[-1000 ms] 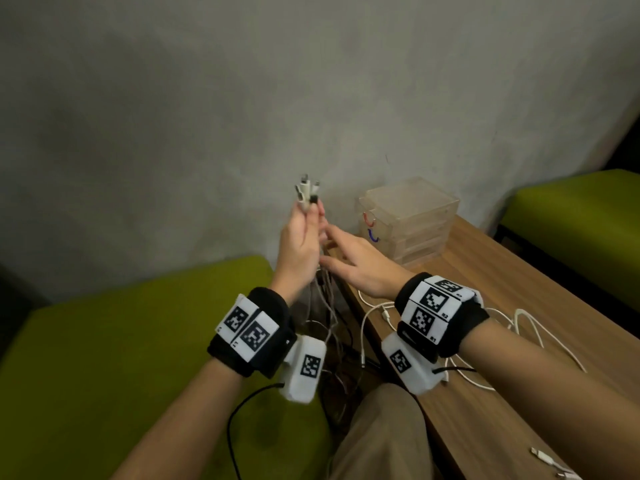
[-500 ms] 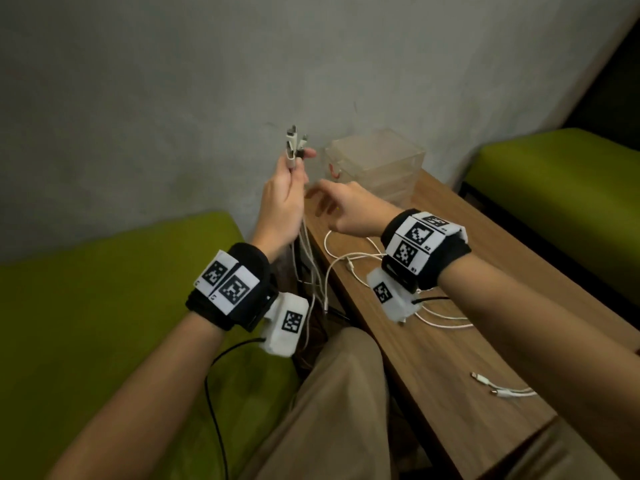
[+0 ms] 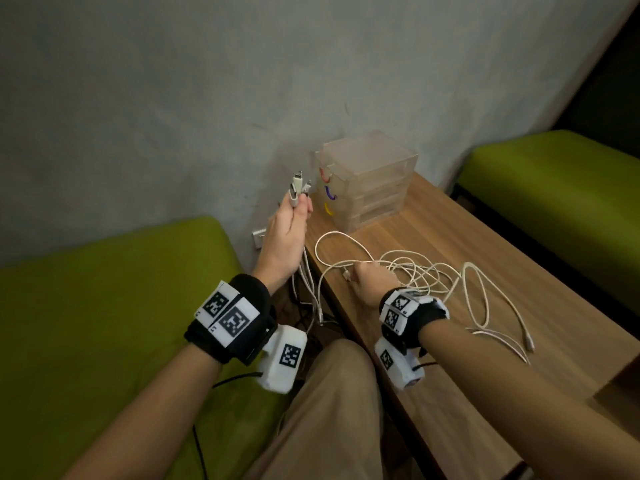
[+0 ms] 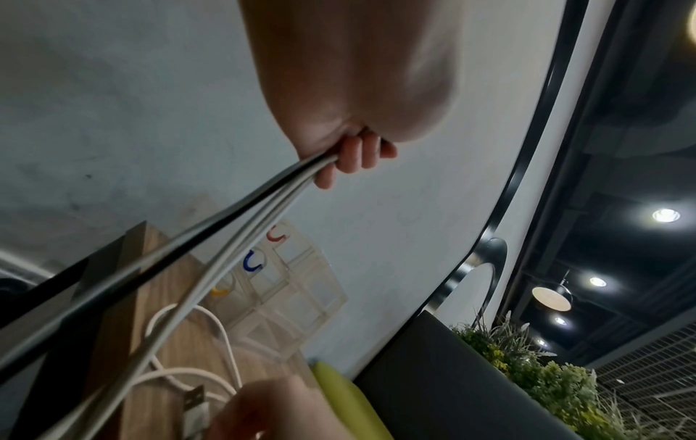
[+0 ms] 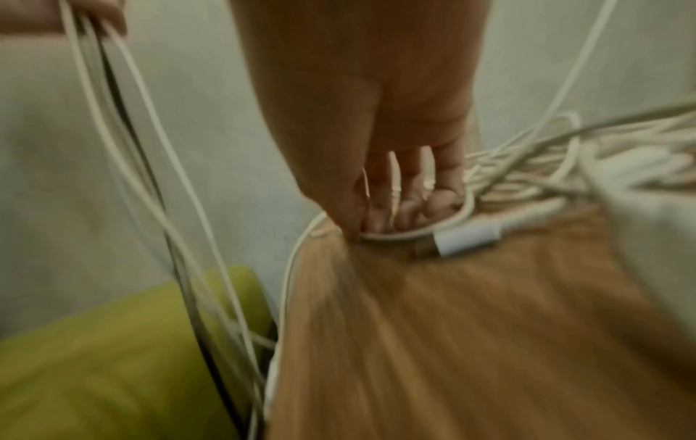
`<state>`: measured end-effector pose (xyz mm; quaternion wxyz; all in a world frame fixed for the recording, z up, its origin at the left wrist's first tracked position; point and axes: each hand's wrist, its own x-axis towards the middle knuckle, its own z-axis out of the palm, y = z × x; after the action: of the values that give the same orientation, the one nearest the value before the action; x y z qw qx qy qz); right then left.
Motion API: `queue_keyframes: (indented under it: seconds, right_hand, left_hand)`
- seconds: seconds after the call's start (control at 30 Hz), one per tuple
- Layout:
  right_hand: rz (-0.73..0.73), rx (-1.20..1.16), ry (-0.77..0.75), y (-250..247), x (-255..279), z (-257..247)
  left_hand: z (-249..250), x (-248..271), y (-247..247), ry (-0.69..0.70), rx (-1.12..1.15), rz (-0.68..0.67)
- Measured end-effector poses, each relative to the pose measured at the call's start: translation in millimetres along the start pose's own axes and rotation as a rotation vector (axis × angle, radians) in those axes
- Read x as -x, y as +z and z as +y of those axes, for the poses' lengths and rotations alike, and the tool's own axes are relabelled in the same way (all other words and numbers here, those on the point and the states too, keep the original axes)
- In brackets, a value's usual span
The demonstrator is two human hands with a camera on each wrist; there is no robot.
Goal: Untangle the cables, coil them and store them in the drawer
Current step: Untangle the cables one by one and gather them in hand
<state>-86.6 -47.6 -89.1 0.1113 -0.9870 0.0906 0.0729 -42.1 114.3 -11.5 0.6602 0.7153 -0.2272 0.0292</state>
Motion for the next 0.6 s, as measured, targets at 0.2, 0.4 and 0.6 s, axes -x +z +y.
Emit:
queue_keyframes:
  seconds: [0.2, 0.4, 0.6]
  right_hand:
    - [0.046, -0.062, 0.026, -77.0, -3.1, 26.6]
    - [0.75, -0.463, -0.203, -132.1, 27.5, 18.0]
    - [0.817, -0.74, -0.374, -103.8, 43.3, -22.4]
  left_hand:
    - [-1.4, -0.6, 9.8, -0.026, 0.033, -0.018]
    - [26.3, 2.5, 41.9, -0.034, 0.012, -0.062]
    - [47.9, -0.6, 75.2, -0.025, 0.052, -0.111]
